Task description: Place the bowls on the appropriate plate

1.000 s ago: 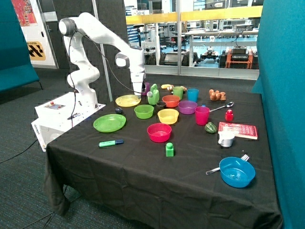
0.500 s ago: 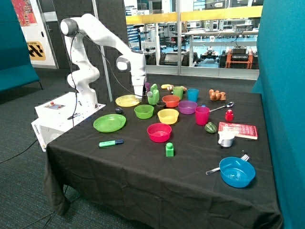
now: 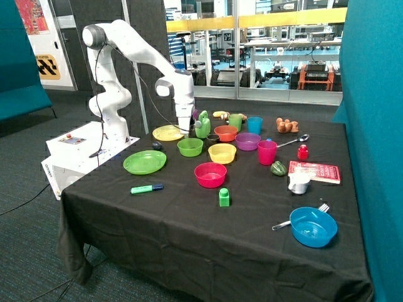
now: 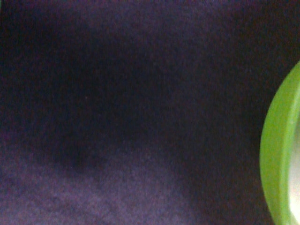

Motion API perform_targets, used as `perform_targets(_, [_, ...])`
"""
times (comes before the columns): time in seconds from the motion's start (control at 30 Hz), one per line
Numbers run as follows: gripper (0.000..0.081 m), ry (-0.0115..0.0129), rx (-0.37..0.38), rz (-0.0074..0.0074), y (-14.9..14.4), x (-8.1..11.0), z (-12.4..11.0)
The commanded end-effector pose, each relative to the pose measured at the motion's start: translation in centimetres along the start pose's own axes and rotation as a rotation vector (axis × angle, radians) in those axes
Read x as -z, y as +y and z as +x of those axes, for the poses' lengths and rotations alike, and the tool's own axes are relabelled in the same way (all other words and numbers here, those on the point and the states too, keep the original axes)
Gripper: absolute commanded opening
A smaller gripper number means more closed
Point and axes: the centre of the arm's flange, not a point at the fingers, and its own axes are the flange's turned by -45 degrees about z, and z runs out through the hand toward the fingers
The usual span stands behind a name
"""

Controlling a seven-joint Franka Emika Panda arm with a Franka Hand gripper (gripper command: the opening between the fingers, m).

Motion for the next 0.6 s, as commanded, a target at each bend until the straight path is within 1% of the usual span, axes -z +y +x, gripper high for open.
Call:
perform_targets(0.0, [0.0393, -0.0012, -0.01, 0.0024, 0.2, -1.0, 0.4])
perform_targets(0.33, [0.0394, -0.0012, -0.035, 0.0024, 0.7, -1.8, 1.1])
perform_targets(0.57, [0.0374, -0.0012, -0.031, 0.0024, 0.3, -2.1, 1.4])
